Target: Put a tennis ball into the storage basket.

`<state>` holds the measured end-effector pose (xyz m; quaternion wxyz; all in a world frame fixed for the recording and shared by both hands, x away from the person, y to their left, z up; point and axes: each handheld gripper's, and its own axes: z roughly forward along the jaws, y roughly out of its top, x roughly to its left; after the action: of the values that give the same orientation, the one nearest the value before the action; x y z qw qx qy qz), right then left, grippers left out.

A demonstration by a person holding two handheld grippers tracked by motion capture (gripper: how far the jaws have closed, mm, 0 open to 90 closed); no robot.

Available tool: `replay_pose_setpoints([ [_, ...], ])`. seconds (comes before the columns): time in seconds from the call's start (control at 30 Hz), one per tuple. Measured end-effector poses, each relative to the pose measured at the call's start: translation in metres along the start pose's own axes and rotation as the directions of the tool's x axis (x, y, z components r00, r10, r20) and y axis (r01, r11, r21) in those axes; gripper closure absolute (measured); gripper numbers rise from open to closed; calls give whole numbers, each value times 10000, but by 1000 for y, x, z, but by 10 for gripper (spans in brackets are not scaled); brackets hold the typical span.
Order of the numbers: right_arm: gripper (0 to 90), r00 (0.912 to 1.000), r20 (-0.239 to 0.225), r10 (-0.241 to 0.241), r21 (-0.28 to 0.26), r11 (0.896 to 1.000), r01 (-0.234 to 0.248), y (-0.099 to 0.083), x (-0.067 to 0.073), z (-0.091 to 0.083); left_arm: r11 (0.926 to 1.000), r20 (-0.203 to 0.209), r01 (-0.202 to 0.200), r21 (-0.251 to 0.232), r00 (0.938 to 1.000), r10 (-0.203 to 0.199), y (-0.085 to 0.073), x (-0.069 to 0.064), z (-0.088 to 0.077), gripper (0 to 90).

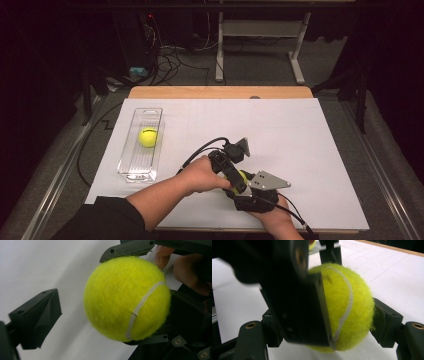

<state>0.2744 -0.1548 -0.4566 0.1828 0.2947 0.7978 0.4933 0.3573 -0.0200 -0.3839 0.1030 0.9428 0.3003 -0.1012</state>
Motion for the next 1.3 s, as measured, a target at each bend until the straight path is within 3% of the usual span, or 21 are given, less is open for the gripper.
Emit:
replay_pose_setpoints([
  [0.27, 269, 10000, 80, 15, -24, 10000, -15, 0, -1, 0, 10000, 609, -47, -39, 9981, 49, 0, 1, -1, 242],
  [0.6, 250, 10000, 83, 37, -40, 10000, -37, 0, -2, 1, 10000, 448, -32, -15, 9990, 32, 0, -1, -2, 264],
  [0.83, 0, 9995, 126, 304, -116, 9995, -302, 0, -7, 2, 9998, 264, 185, -64, 9995, -183, -1, 4, -7, 265],
  [1.07, 0, 9990, 274, 354, -208, 9992, -348, -2, -12, -3, 9983, -15, 519, -278, 9986, -520, -7, 17, -18, 265],
  [1.3, 0, 9970, 618, 475, -208, 9987, -462, -6, -26, -13, 9951, -310, 931, -337, 9951, -942, -17, 36, -34, 265],
])
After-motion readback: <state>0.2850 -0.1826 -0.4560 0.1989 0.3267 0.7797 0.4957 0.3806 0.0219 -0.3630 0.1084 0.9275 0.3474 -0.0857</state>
